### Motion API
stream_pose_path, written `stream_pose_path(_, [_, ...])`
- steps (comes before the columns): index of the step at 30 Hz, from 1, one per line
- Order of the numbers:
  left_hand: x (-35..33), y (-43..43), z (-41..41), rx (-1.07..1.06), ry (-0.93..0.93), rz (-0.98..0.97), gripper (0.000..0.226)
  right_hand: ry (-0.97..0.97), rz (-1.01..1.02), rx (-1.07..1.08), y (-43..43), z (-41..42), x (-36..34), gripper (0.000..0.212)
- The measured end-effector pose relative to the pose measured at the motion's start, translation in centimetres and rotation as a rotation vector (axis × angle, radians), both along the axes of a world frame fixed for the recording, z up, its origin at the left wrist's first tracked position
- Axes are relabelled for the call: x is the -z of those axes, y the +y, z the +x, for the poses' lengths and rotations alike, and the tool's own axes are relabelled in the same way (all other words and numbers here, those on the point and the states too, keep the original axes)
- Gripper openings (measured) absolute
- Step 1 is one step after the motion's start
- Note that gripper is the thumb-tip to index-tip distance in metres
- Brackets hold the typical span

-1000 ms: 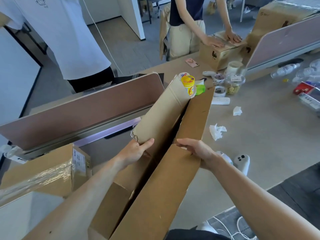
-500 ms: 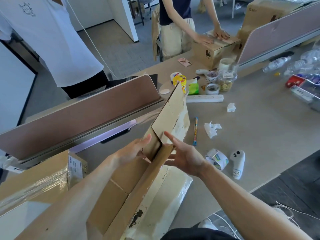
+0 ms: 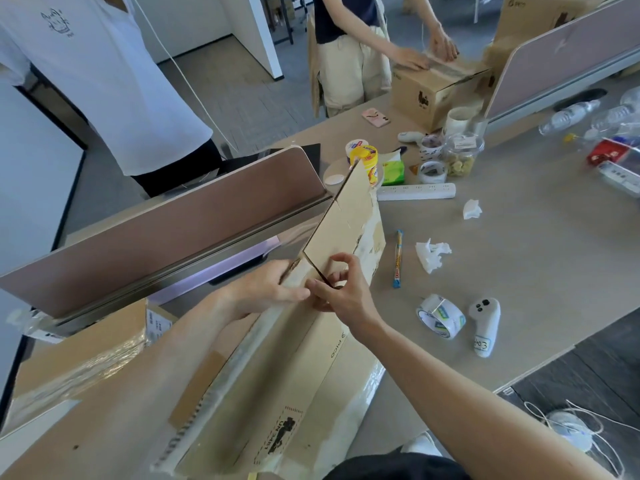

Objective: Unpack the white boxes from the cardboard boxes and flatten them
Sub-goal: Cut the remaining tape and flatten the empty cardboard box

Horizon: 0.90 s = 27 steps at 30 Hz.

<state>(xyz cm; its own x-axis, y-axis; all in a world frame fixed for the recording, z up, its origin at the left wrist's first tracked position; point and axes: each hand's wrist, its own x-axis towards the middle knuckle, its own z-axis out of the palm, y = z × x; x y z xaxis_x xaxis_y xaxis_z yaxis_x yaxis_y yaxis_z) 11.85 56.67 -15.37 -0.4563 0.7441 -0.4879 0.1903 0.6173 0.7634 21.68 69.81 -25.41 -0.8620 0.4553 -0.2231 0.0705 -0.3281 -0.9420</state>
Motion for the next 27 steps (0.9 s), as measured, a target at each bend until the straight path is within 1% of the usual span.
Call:
stream_pose_path(1, [0.0, -0.1, -0.5, -0.008, 0.084, -0.021, 0.024, 0.0, 0.016, 0.003, 0.0, -0.1, 0.1, 0.054])
stream_pose_path(2, [-0.5, -0.2, -0.5, -0.007, 0.149, -0.035, 0.027, 0.002, 0.029, 0.004, 0.0, -0.3, 0.3, 0.054])
stream_pose_path(4, [-0.9, -0.5, -0.6, -0.012, 0.202, -0.016, 0.043, 0.015, 0.051, 0.002, 0.0, -0.6, 0.5, 0.054])
stream_pose_path(5, [-1.0, -0.7, -0.8, -0.024, 0.2, 0.01, 0.046, 0.022, 0.064, -0.001, 0.1, -0.7, 0.4, 0.053])
stream_pose_path(6, [-1.3, -0.6, -0.7, -0.053, 0.162, 0.053, 0.041, 0.03, 0.078, 0.001, 0.2, -0.8, 0.4, 0.053])
stream_pose_path(8, [-2.0, -1.0, -1.1, -0.116, 0.082, 0.133, 0.013, 0.037, 0.115, 0.02, 0.7, -0.7, 0.5, 0.052])
stream_pose_path(9, [-2.5, -1.2, -1.2, -0.135, 0.079, 0.158, 0.005, 0.029, 0.147, 0.038, 1.0, -0.5, 0.6, 0.052])
stream_pose_path(11, [-3.9, -1.6, -1.5, -0.157, 0.103, 0.218, 0.009, 0.0, 0.236, 0.089, 2.0, -0.2, 0.9, 0.051])
stream_pose_path(12, [-4.8, -1.8, -1.4, -0.156, 0.117, 0.248, 0.008, -0.017, 0.269, 0.124, 2.6, -0.1, 1.1, 0.05])
stream_pose_path(14, [-6.7, -2.5, -1.7, -0.174, 0.15, 0.295, 0.014, -0.039, 0.292, 0.173, 3.8, -0.3, 1.4, 0.052])
stream_pose_path(15, [-7.5, -2.9, -1.9, -0.194, 0.166, 0.325, 0.017, -0.046, 0.287, 0.185, 4.4, -0.4, 1.5, 0.058])
stream_pose_path(17, [-9.0, -3.6, -2.0, -0.246, 0.19, 0.416, 0.026, -0.086, 0.28, 0.184, 5.6, -1.0, 1.9, 0.077])
stream_pose_path(18, [-9.6, -3.9, -2.0, -0.269, 0.189, 0.452, 0.027, -0.129, 0.29, 0.179, 6.2, -1.4, 2.1, 0.087])
stream_pose_path(19, [-10.1, -4.2, -2.2, -0.307, 0.176, 0.489, 0.023, -0.167, 0.3, 0.17, 6.8, -1.9, 2.4, 0.097])
stream_pose_path(20, [-10.7, -4.3, -2.1, -0.336, 0.162, 0.529, 0.028, -0.203, 0.292, 0.152, 7.4, -2.4, 2.5, 0.105])
stream_pose_path(21, [-10.8, -4.5, -2.3, -0.342, 0.141, 0.565, 0.041, -0.222, 0.26, 0.12, 7.8, -2.8, 2.1, 0.112])
stream_pose_path(22, [-11.2, -4.6, -2.1, -0.349, 0.136, 0.596, 0.049, -0.221, 0.2, 0.068, 8.2, -3.1, 1.8, 0.113])
stream_pose_path(23, [-11.6, -4.8, -1.9, -0.367, 0.129, 0.613, 0.047, -0.187, 0.119, 0.004, 8.3, -3.4, 1.2, 0.108])
stream_pose_path(25, [-11.9, -5.9, -2.1, -0.437, 0.107, 0.692, 0.028, -0.094, -0.087, -0.153, 8.7, -3.9, 0.5, 0.085])
stream_pose_path(26, [-11.9, -6.6, -2.4, -0.478, 0.106, 0.725, 0.02, -0.063, -0.175, -0.234, 8.9, -4.2, 0.3, 0.08])
stream_pose_path(27, [-11.9, -7.3, -2.6, -0.511, 0.091, 0.749, 0.01, -0.044, -0.234, -0.308, 9.1, -4.5, 0.2, 0.081])
